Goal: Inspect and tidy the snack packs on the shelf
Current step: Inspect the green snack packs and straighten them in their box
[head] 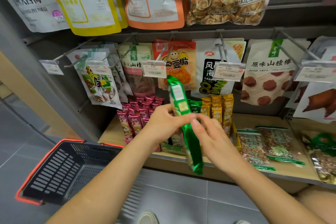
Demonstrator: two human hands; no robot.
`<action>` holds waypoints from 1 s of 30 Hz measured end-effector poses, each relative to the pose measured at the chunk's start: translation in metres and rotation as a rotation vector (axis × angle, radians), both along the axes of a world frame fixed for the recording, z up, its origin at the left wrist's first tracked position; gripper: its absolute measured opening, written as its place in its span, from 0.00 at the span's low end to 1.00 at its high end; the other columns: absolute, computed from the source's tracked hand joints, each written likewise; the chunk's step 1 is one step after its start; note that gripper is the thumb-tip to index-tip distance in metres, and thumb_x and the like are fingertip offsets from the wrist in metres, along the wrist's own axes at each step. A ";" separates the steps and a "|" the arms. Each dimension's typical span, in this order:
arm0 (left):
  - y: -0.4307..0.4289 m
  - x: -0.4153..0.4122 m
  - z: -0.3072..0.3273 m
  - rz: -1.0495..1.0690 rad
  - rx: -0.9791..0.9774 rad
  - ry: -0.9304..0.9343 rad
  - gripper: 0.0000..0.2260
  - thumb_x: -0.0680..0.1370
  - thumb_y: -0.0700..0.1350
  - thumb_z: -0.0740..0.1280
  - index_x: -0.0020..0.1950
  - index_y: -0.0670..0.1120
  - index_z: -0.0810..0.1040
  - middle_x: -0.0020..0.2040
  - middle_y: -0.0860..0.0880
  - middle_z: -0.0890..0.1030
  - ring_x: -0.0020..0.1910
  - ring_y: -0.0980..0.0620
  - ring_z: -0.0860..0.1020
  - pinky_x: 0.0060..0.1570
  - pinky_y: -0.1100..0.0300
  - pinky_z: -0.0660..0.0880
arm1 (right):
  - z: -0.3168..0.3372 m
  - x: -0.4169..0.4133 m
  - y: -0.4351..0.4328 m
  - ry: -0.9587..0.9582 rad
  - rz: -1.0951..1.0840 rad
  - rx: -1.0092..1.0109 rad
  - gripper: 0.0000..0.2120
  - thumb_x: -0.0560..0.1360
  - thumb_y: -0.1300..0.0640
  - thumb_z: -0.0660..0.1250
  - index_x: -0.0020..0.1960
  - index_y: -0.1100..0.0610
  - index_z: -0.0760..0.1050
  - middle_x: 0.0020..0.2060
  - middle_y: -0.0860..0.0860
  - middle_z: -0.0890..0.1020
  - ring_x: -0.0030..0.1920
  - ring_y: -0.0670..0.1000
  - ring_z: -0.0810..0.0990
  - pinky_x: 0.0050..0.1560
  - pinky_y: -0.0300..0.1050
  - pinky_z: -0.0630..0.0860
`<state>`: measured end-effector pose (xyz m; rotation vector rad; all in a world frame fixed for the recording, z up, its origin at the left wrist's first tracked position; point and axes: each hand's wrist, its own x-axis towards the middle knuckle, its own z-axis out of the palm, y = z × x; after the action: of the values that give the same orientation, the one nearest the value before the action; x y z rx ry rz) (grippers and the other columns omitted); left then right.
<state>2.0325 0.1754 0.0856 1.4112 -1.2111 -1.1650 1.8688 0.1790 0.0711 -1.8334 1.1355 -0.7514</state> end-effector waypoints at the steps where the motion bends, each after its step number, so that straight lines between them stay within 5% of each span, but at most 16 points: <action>1: 0.002 0.001 0.001 -0.075 -0.005 -0.139 0.07 0.71 0.45 0.77 0.47 0.48 0.83 0.43 0.50 0.86 0.42 0.55 0.84 0.43 0.57 0.81 | 0.002 -0.002 -0.006 -0.032 -0.030 0.031 0.38 0.69 0.29 0.50 0.73 0.46 0.62 0.58 0.45 0.72 0.53 0.33 0.71 0.44 0.28 0.69; 3: 0.007 -0.002 0.000 -0.247 0.028 -0.357 0.09 0.69 0.45 0.78 0.46 0.46 0.83 0.43 0.48 0.86 0.40 0.55 0.82 0.47 0.53 0.80 | 0.006 -0.008 -0.017 -0.176 -0.095 0.138 0.40 0.66 0.30 0.58 0.74 0.46 0.61 0.59 0.46 0.75 0.54 0.37 0.75 0.46 0.30 0.73; 5: 0.011 -0.010 -0.004 -0.351 0.061 -0.489 0.12 0.69 0.48 0.78 0.46 0.44 0.82 0.43 0.44 0.84 0.40 0.51 0.82 0.48 0.49 0.79 | 0.007 -0.014 -0.022 -0.326 -0.124 0.293 0.38 0.66 0.35 0.66 0.73 0.44 0.62 0.60 0.50 0.77 0.56 0.46 0.80 0.50 0.42 0.80; 9: 0.013 -0.024 -0.012 -0.368 0.062 -0.501 0.13 0.73 0.50 0.74 0.53 0.45 0.78 0.48 0.44 0.83 0.49 0.45 0.81 0.52 0.47 0.78 | 0.002 -0.017 -0.024 -0.477 -0.218 0.309 0.18 0.77 0.52 0.68 0.65 0.48 0.71 0.50 0.52 0.83 0.44 0.48 0.85 0.37 0.47 0.82; 12: 0.009 -0.019 -0.011 -0.307 0.035 -0.508 0.14 0.74 0.52 0.73 0.55 0.48 0.78 0.46 0.51 0.82 0.44 0.52 0.80 0.50 0.53 0.77 | 0.005 -0.027 -0.032 -0.567 -0.403 0.239 0.05 0.79 0.53 0.65 0.53 0.54 0.76 0.40 0.49 0.83 0.42 0.48 0.85 0.36 0.47 0.82; 18: 0.003 0.005 0.002 -0.263 0.044 -0.431 0.18 0.67 0.59 0.73 0.52 0.53 0.83 0.46 0.50 0.85 0.43 0.54 0.80 0.46 0.54 0.76 | 0.015 -0.048 -0.043 -0.796 -0.619 0.313 0.10 0.81 0.51 0.62 0.47 0.58 0.75 0.41 0.54 0.82 0.39 0.47 0.84 0.37 0.49 0.83; 21: 0.003 0.014 0.007 -0.181 0.013 -0.383 0.21 0.66 0.58 0.76 0.56 0.51 0.83 0.44 0.56 0.85 0.42 0.59 0.81 0.42 0.63 0.76 | 0.016 -0.051 -0.043 -0.861 -0.678 0.349 0.11 0.81 0.51 0.61 0.50 0.59 0.73 0.43 0.56 0.81 0.44 0.51 0.84 0.37 0.48 0.83; 26: 0.005 0.019 0.010 -0.096 -0.001 -0.291 0.26 0.64 0.56 0.76 0.59 0.47 0.82 0.42 0.51 0.86 0.39 0.52 0.83 0.48 0.50 0.81 | 0.015 -0.051 -0.043 -0.894 -0.679 0.396 0.10 0.82 0.51 0.61 0.48 0.57 0.74 0.44 0.56 0.83 0.47 0.53 0.84 0.38 0.50 0.83; 30: 0.004 0.022 0.011 -0.047 -0.034 -0.326 0.17 0.67 0.48 0.78 0.55 0.53 0.83 0.45 0.55 0.86 0.43 0.53 0.83 0.45 0.54 0.80 | 0.013 -0.056 -0.046 -0.915 -0.643 0.504 0.04 0.81 0.57 0.61 0.49 0.57 0.73 0.44 0.57 0.84 0.42 0.54 0.86 0.36 0.49 0.83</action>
<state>2.0550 0.1796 0.0966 1.5970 -1.4887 -0.9637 1.8124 0.1332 0.0843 -0.5384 1.1102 -1.3279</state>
